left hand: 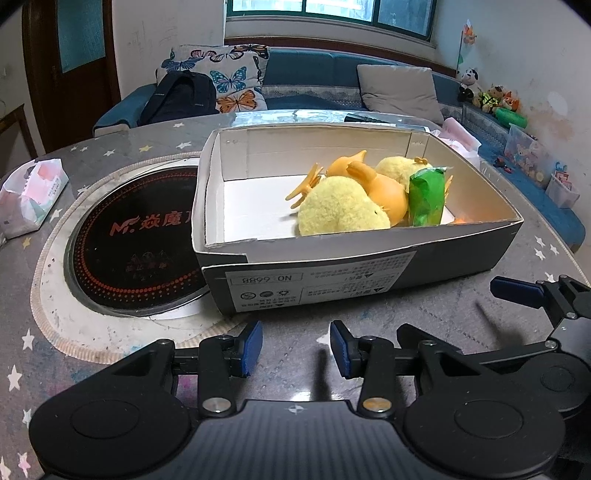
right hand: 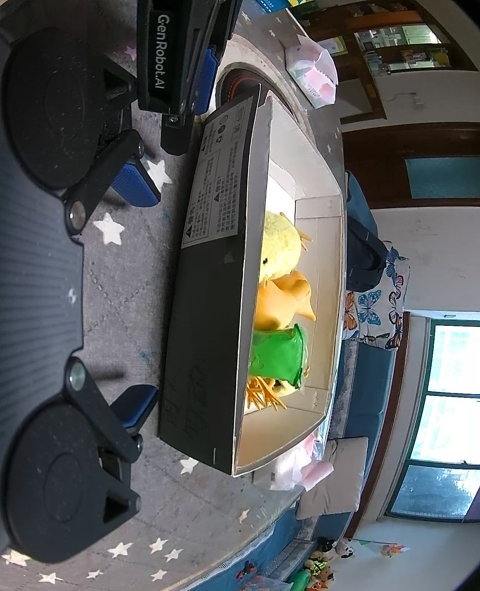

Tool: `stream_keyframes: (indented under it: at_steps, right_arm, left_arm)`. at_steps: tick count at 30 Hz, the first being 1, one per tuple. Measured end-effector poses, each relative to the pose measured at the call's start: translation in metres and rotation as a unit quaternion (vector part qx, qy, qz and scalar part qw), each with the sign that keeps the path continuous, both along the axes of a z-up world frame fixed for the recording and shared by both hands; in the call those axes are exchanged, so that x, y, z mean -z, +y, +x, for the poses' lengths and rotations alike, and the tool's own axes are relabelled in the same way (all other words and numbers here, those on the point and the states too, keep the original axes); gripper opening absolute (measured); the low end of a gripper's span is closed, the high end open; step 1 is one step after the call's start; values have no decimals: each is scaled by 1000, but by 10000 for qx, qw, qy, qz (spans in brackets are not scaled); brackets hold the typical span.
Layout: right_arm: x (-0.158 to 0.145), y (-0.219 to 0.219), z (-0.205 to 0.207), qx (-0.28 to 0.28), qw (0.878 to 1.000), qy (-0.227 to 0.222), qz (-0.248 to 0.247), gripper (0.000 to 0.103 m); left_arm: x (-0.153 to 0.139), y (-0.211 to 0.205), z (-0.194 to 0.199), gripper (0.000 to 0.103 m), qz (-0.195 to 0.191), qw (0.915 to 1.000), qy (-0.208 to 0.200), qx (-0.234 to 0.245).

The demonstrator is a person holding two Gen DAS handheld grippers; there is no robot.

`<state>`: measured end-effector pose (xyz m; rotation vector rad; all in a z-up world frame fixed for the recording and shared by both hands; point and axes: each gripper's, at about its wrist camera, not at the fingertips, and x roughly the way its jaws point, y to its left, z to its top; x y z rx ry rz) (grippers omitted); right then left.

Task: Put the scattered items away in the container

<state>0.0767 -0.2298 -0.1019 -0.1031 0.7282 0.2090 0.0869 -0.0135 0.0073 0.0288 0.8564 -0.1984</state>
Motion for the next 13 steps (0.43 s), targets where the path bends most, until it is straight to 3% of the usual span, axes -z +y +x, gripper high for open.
stream_keyframes:
  at_steps: [13]
  right_arm:
    - [-2, -8, 7, 61, 10000, -46, 61, 103]
  left_arm:
    - [-6, -3, 6, 36, -72, 9997, -164, -163]
